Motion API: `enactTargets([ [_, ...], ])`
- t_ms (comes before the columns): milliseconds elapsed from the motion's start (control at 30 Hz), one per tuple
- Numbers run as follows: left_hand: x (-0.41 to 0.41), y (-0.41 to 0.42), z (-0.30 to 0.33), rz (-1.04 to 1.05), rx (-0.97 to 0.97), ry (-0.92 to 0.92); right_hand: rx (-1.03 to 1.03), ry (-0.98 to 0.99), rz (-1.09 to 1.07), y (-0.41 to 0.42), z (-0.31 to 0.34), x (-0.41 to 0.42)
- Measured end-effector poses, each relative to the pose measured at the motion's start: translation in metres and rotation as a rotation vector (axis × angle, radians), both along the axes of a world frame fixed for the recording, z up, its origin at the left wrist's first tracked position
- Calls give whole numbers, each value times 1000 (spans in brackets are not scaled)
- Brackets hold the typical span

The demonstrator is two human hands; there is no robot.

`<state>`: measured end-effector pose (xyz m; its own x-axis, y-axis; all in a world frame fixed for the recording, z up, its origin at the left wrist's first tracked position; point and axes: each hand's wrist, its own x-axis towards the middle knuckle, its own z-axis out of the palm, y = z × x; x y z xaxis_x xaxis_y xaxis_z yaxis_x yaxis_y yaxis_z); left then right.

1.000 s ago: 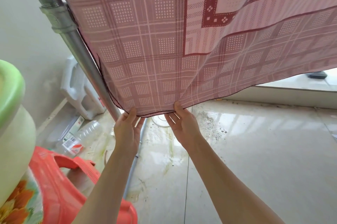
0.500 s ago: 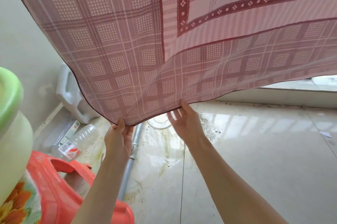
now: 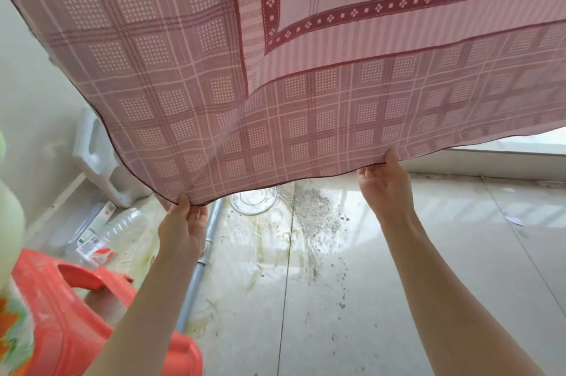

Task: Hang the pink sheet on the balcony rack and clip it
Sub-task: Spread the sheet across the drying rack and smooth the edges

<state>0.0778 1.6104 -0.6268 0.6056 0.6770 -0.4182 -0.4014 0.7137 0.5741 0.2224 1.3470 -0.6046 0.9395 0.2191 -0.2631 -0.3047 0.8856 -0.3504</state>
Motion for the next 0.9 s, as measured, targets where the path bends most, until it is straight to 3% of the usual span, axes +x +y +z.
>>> enactTargets([
  [300,28,-26,6,-45,-92,-27,-230,63,9,-31,-25,-24],
  [433,45,-48,8,-130,-83,-44,-227,80,39,-37,-30,-35],
  [633,73,-122,16,-680,59,55,-150,111,20,-35,-33,-32],
  [733,91,-163,21,-825,113,49,-163,114,22,-35,-33,-35],
  [900,106,-189,16,-669,18,-89,-178,128,8,-44,-32,-36],
])
